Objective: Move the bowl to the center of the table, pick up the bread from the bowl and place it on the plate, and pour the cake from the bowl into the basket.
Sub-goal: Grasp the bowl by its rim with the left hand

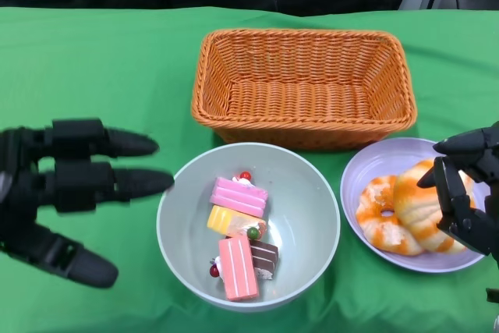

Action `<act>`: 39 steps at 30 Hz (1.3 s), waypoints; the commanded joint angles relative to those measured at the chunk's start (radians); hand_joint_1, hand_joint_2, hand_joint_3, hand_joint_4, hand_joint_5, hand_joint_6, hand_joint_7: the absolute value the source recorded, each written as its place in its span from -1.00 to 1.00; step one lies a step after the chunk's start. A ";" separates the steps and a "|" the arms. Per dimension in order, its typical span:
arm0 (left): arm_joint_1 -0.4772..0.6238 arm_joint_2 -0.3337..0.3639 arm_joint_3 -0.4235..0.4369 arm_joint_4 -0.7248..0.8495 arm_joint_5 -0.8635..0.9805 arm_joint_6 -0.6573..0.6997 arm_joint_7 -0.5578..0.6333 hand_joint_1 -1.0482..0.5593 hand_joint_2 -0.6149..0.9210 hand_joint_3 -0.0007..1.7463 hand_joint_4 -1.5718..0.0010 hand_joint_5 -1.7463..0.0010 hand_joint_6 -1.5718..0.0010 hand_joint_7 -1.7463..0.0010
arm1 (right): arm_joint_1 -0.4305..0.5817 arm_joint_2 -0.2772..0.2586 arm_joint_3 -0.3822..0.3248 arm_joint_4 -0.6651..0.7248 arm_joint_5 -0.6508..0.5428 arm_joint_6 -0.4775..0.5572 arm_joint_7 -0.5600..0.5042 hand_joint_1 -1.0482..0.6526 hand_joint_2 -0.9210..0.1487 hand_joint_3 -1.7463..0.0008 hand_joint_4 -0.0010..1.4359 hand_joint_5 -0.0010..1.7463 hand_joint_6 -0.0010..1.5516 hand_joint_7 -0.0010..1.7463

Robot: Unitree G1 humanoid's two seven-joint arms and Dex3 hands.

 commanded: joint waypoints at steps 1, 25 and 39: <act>-0.023 -0.015 -0.050 0.031 0.009 -0.062 0.028 -0.48 0.82 -0.99 -0.07 0.48 -0.07 0.88 | -0.006 0.004 -0.012 0.009 0.004 -0.002 -0.009 0.06 -0.41 0.06 -0.01 0.75 -0.11 0.33; 0.016 -0.053 0.130 -0.100 0.630 -0.062 0.091 -0.30 0.74 -0.99 -0.35 0.88 -0.32 0.99 | 0.029 0.042 0.040 -0.053 -0.003 0.026 -0.016 0.04 -0.30 -0.03 0.01 0.74 -0.09 0.32; 0.083 -0.130 0.217 -0.274 0.916 0.041 0.245 -0.38 0.73 -0.99 -0.34 0.98 -0.26 1.00 | 0.056 0.053 0.073 -0.086 -0.069 0.018 -0.035 0.01 -0.25 -0.06 -0.01 0.78 -0.11 0.41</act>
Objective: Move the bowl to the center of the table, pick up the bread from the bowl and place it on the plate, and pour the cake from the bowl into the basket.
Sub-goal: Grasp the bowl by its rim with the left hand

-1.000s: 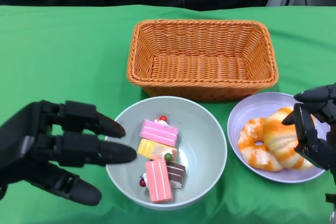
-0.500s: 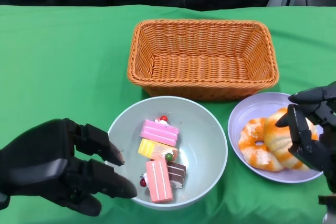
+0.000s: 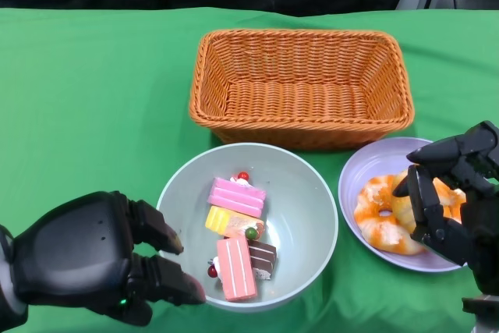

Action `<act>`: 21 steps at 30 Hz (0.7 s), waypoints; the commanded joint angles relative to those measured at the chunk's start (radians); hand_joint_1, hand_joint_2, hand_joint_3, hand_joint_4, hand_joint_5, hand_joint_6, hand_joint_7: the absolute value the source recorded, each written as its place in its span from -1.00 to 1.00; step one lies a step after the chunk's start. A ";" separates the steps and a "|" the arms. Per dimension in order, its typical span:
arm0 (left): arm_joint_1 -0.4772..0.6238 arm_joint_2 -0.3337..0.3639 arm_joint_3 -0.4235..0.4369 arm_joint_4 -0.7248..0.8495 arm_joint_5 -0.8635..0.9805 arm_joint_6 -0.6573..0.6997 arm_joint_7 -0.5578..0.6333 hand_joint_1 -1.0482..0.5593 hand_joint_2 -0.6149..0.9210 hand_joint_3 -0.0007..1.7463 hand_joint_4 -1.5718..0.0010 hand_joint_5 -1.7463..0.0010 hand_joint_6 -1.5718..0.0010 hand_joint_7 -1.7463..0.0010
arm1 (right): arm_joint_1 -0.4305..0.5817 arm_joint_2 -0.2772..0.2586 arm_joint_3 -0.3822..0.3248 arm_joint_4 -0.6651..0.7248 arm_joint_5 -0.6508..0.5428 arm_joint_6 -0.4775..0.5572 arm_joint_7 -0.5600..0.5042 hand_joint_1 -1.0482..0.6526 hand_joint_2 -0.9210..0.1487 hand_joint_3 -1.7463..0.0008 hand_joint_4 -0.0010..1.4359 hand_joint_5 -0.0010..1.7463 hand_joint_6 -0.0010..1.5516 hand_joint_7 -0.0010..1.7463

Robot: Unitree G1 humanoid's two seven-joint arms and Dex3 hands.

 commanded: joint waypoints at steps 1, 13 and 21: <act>0.025 -0.013 0.015 -0.034 0.069 0.033 0.074 -0.38 0.73 -0.99 -0.34 0.98 -0.26 1.00 | 0.008 0.002 -0.003 -0.015 0.000 -0.011 -0.009 0.01 -0.26 -0.06 -0.01 0.78 -0.12 0.41; 0.044 0.037 -0.107 -0.092 0.218 0.228 0.314 -0.35 0.76 -0.99 -0.30 1.00 -0.22 1.00 | 0.010 0.008 -0.002 -0.007 -0.033 -0.026 -0.032 0.01 -0.28 -0.03 0.02 0.75 -0.11 0.41; 0.048 0.123 -0.241 -0.132 0.288 0.414 0.390 -0.36 0.82 -0.98 -0.20 1.00 -0.12 1.00 | 0.015 0.003 0.005 -0.021 -0.002 -0.019 -0.015 0.03 -0.30 -0.02 0.01 0.77 -0.11 0.40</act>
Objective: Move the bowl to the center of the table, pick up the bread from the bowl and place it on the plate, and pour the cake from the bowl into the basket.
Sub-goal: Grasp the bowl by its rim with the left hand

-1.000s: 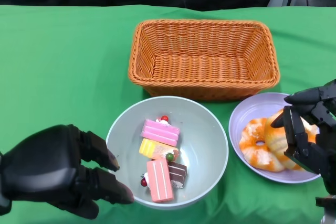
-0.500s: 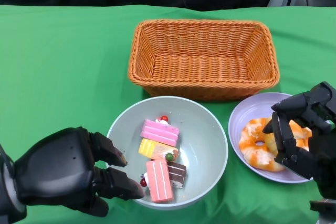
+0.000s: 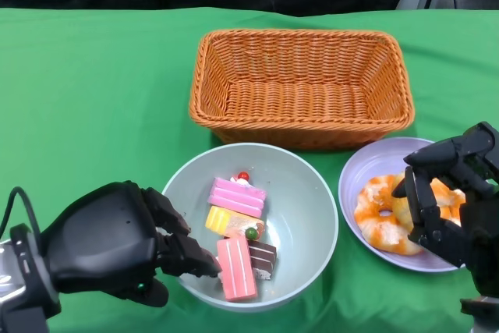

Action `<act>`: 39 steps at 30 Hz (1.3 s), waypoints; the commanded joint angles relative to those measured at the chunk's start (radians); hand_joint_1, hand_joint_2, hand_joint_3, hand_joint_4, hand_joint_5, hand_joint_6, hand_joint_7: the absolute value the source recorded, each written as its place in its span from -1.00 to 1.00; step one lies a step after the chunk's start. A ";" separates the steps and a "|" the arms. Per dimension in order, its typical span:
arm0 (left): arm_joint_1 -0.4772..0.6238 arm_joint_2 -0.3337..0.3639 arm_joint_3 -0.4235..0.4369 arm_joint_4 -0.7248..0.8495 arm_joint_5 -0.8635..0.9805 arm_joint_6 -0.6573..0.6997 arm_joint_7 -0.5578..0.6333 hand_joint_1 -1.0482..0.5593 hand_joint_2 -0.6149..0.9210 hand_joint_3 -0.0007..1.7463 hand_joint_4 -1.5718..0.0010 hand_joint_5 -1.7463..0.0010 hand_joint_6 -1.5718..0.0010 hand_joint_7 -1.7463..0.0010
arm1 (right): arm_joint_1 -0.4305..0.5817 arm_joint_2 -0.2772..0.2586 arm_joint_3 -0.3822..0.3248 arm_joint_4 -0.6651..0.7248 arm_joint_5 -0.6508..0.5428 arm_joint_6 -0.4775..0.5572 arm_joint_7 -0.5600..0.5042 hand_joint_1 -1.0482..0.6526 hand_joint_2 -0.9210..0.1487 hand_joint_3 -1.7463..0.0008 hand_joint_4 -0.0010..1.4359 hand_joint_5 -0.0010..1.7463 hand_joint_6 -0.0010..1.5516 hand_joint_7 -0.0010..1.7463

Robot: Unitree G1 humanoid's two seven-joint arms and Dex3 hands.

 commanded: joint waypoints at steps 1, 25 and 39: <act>0.017 0.051 -0.049 -0.042 0.047 0.083 0.041 -0.36 0.83 -0.98 -0.20 1.00 -0.11 1.00 | 0.011 -0.001 0.000 -0.022 0.029 -0.004 0.006 0.03 -0.29 -0.03 0.00 0.77 -0.11 0.40; -0.041 0.110 -0.437 0.033 0.197 0.443 0.305 -0.39 0.92 -1.00 -0.11 1.00 -0.03 1.00 | 0.058 0.017 0.058 -0.102 0.078 0.018 0.025 0.03 -0.11 -0.24 0.01 0.76 -0.09 0.38; -0.198 0.036 -0.640 0.300 0.218 0.586 0.412 -0.36 0.95 -0.99 -0.11 1.00 -0.04 1.00 | 0.070 0.020 0.068 -0.091 0.058 -0.031 0.021 0.03 0.01 -0.33 0.04 0.74 -0.07 0.37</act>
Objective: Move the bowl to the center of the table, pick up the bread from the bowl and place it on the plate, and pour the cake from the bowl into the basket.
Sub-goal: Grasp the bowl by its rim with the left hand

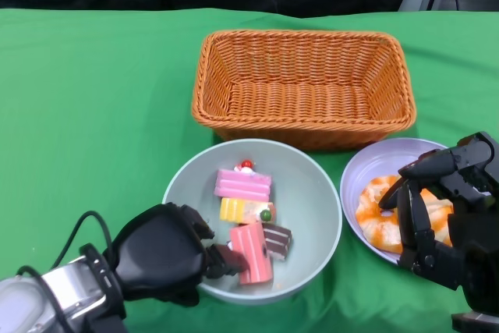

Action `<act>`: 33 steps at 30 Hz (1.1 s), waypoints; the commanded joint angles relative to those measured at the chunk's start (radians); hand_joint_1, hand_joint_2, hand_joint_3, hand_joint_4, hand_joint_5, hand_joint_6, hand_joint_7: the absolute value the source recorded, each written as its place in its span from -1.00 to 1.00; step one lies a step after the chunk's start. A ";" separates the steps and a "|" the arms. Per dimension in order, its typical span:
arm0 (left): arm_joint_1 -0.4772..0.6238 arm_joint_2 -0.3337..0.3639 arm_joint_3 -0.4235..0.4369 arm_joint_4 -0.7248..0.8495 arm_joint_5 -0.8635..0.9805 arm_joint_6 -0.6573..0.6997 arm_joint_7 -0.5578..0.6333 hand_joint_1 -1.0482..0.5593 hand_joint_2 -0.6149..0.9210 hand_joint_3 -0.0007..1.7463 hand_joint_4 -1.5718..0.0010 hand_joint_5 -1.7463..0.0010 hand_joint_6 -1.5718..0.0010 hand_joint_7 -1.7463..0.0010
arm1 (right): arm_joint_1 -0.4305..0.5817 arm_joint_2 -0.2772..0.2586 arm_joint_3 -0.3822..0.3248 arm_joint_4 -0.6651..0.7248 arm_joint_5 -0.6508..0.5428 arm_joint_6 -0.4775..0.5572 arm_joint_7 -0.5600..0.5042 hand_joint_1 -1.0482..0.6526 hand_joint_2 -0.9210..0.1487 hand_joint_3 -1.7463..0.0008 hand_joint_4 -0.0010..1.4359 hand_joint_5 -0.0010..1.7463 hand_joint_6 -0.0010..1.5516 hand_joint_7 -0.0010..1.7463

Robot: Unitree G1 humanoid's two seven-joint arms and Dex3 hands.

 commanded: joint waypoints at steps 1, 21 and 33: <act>-0.037 -0.009 -0.042 0.076 0.001 0.038 -0.039 -0.35 0.96 -0.99 -0.09 1.00 -0.02 1.00 | 0.003 0.003 -0.006 -0.005 0.006 -0.022 -0.003 0.04 0.01 -0.32 0.04 0.74 -0.07 0.36; -0.152 -0.024 -0.150 0.310 -0.134 -0.119 0.098 -0.04 0.91 -1.00 -0.31 0.23 -0.57 0.97 | 0.019 0.006 0.002 -0.017 0.014 -0.002 -0.006 0.06 -0.03 -0.29 0.04 0.72 -0.06 0.34; -0.188 -0.042 -0.172 0.423 -0.135 -0.188 0.350 0.12 0.99 -0.98 0.05 -0.70 -0.12 -0.13 | 0.025 0.004 0.008 -0.024 0.031 0.022 0.003 0.03 -0.10 -0.18 0.03 0.71 -0.07 0.33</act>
